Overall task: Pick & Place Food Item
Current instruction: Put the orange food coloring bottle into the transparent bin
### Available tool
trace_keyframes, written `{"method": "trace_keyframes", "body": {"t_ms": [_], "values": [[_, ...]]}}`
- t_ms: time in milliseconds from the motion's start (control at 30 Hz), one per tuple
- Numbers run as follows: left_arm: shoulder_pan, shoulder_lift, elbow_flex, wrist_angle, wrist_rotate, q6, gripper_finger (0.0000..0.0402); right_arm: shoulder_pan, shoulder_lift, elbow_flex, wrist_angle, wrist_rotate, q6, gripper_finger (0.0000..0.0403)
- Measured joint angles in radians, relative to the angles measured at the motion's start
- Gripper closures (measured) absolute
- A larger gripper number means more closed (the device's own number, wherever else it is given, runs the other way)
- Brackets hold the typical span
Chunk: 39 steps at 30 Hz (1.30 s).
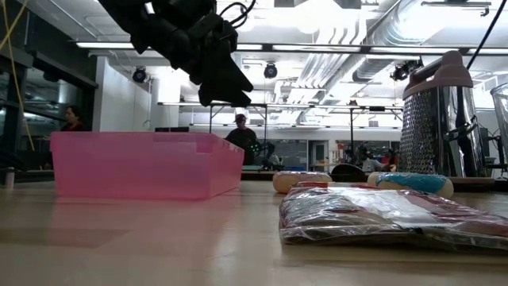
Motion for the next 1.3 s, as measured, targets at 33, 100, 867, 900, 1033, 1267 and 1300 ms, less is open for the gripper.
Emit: {"method": "trace_keyframes", "body": {"t_ms": [33,100,867,900,1033,1267,1300], "values": [[0.000,0.000,0.000,0.000,0.000,0.000,0.0215,0.012,0.018,0.000,0.000,0.001,0.023,0.0300],[0.000,0.000,0.000,0.000,0.000,0.000,0.0215,0.033,0.051,0.000,0.000,0.008,0.064,0.0300],[-0.094,0.000,0.000,-0.001,0.002,0.037,0.0215,0.053,0.269,0.000,0.030,-0.013,0.319,0.0300],[-0.096,0.000,0.000,-0.001,0.002,0.039,0.0215,0.053,0.277,0.000,0.037,-0.013,0.320,0.0300],[-0.098,0.000,0.000,-0.002,0.000,0.052,0.0215,0.053,0.300,0.000,0.041,-0.021,0.335,0.0300],[-0.098,0.000,0.000,-0.003,0.000,0.055,0.0215,0.053,0.346,0.000,0.065,-0.041,0.348,0.0300],[-0.098,0.000,0.000,-0.003,0.000,0.055,0.0215,0.053,0.350,0.000,0.066,-0.042,0.349,0.0300]]}}
